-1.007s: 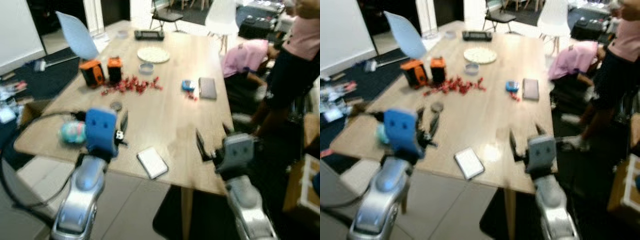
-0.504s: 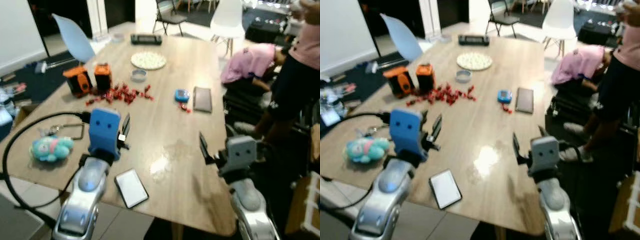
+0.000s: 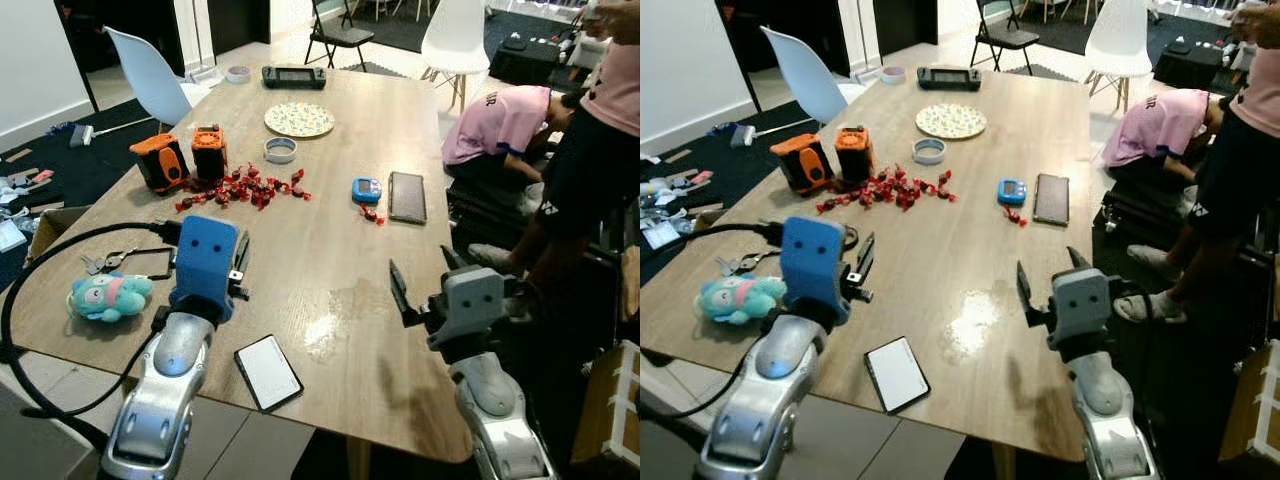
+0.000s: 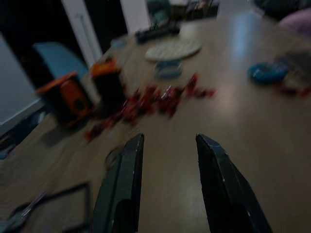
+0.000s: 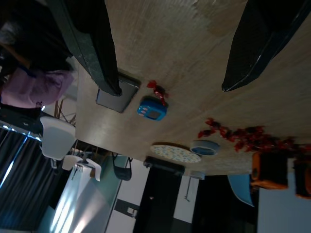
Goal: Hang keys on a hook
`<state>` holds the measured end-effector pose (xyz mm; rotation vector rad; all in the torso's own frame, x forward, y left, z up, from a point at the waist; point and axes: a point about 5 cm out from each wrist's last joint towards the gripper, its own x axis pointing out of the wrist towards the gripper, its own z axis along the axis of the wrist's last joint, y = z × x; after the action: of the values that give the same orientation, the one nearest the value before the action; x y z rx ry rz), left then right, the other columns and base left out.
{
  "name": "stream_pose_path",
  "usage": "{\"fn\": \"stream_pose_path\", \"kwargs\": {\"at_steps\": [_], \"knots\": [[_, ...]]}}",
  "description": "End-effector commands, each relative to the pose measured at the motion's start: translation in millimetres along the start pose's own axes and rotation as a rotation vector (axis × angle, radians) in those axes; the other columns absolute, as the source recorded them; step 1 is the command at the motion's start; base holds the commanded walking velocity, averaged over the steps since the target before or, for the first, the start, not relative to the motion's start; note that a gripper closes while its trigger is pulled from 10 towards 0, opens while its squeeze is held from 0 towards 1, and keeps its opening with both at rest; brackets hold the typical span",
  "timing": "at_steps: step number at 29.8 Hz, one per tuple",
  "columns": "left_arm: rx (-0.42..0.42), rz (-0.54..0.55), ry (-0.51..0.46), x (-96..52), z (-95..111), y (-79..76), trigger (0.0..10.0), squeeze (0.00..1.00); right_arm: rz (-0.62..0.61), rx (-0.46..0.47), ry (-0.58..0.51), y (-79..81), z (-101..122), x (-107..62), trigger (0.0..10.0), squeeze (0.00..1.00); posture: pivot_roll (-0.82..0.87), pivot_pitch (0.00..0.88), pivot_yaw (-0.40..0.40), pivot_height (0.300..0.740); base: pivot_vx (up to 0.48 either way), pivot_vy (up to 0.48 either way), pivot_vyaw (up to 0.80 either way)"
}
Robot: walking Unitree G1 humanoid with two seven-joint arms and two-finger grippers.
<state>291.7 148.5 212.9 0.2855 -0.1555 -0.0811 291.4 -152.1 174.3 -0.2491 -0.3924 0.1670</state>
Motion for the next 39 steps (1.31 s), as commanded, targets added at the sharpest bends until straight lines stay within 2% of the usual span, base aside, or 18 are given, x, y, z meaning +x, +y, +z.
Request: {"fn": "stream_pose_path", "kwargs": {"at_steps": [1,2,3,4,10,14,15,16,22,24,28,29,31,33,35,36,38,39], "knots": [[0.07,-0.012,0.084,3.7,-10.5,9.3,10.0,0.0,0.039,0.007,0.047,6.7,-7.5,0.8,10.0,0.0,0.12,0.151,-0.017,0.74,0.0,0.0,0.0],[0.07,-0.012,0.084,3.7,-10.5,9.3,10.0,0.0,0.039,0.007,0.047,6.7,-7.5,0.8,10.0,0.0,0.12,0.151,-0.017,0.74,0.0,0.0,0.0],[0.08,0.011,0.146,8.5,-18.0,21.2,10.0,0.0,0.058,0.01,0.049,10.9,-8.2,2.9,10.0,0.0,0.12,0.152,-0.014,0.74,0.0,0.0,0.0],[0.08,0.011,0.146,8.5,-18.0,21.2,10.0,0.0,0.058,0.01,0.049,10.9,-8.2,2.9,10.0,0.0,0.12,0.152,-0.014,0.74,0.0,0.0,0.0],[0.107,0.137,0.291,22.0,-46.8,57.9,10.0,0.0,0.068,0.021,0.037,14.3,-5.7,7.4,10.0,0.0,0.12,0.158,-0.011,0.74,0.0,0.0,0.0],[0.104,0.179,0.339,25.3,-56.6,72.7,10.0,0.0,0.068,0.022,0.034,14.2,-4.6,7.6,10.0,0.0,0.11,0.16,-0.008,0.74,0.0,0.0,0.0],[0.102,0.182,0.345,25.8,-57.1,76.3,10.0,0.34,0.067,0.022,0.033,13.7,-4.3,7.3,10.0,0.0,0.1,0.163,-0.005,0.74,0.0,0.0,0.0],[0.104,0.182,0.351,25.8,-57.5,79.7,10.0,1.0,0.065,0.021,0.034,12.7,-4.3,6.6,10.0,0.0,0.1,0.163,-0.005,0.74,0.0,0.0,0.0],[0.085,0.225,0.352,25.2,-53.5,96.4,10.0,1.0,0.05,0.02,0.044,9.1,-6.3,3.5,10.0,0.0,0.1,0.164,-0.004,0.74,0.0,0.0,0.0],[0.002,0.245,0.347,24.8,-49.9,105.5,10.0,1.0,0.048,0.021,0.044,9.1,-6.2,3.4,10.0,0.0,0.1,0.163,-0.005,0.74,0.0,0.0,0.0],[-0.034,0.251,0.346,24.6,-49.0,108.6,10.0,1.0,0.048,0.021,0.045,9.0,-6.3,3.5,10.0,0.0,0.1,0.162,-0.007,0.74,0.0,0.0,0.0],[-0.084,0.253,0.36,23.3,-50.4,114.4,10.0,0.0,0.049,0.022,0.044,9.2,-6.4,4.1,10.0,0.0,0.11,0.161,-0.01,0.74,0.0,0.0,0.0],[-0.197,0.294,0.43,16.9,-64.5,127.7,10.0,0.0,0.053,0.026,0.044,10.6,-6.8,5.5,10.0,0.0,0.11,0.16,-0.012,0.74,0.0,0.0,0.0],[-0.288,0.343,0.504,9.2,-83.3,132.5,10.0,0.0,0.057,0.029,0.043,11.4,-6.9,6.4,10.0,0.0,0.11,0.162,-0.013,0.74,0.0,0.0,0.0],[-0.304,0.356,0.526,6.7,-89.1,132.5,10.0,0.0,0.057,0.029,0.043,11.5,-6.9,6.5,10.0,0.0,0.11,0.162,-0.013,0.74,0.0,0.0,0.0],[-0.353,0.408,0.555,1.7,-101.3,132.9,10.0,0.0,0.057,0.03,0.041,11.3,-6.5,6.6,10.0,0.0,0.11,0.161,-0.014,0.74,0.0,0.0,0.0],[-0.353,0.408,0.555,1.7,-101.3,132.9,10.0,0.0,0.057,0.03,0.041,11.3,-6.5,6.6,10.0,0.0,0.11,0.161,-0.014,0.74,0.0,0.0,0.0],[-0.416,0.489,0.55,-1.8,-107.7,139.3,10.0,0.0,0.055,0.03,0.04,10.8,-5.9,6.3,10.0,0.0,0.11,0.161,-0.014,0.74,0.0,0.0,0.0]]}}
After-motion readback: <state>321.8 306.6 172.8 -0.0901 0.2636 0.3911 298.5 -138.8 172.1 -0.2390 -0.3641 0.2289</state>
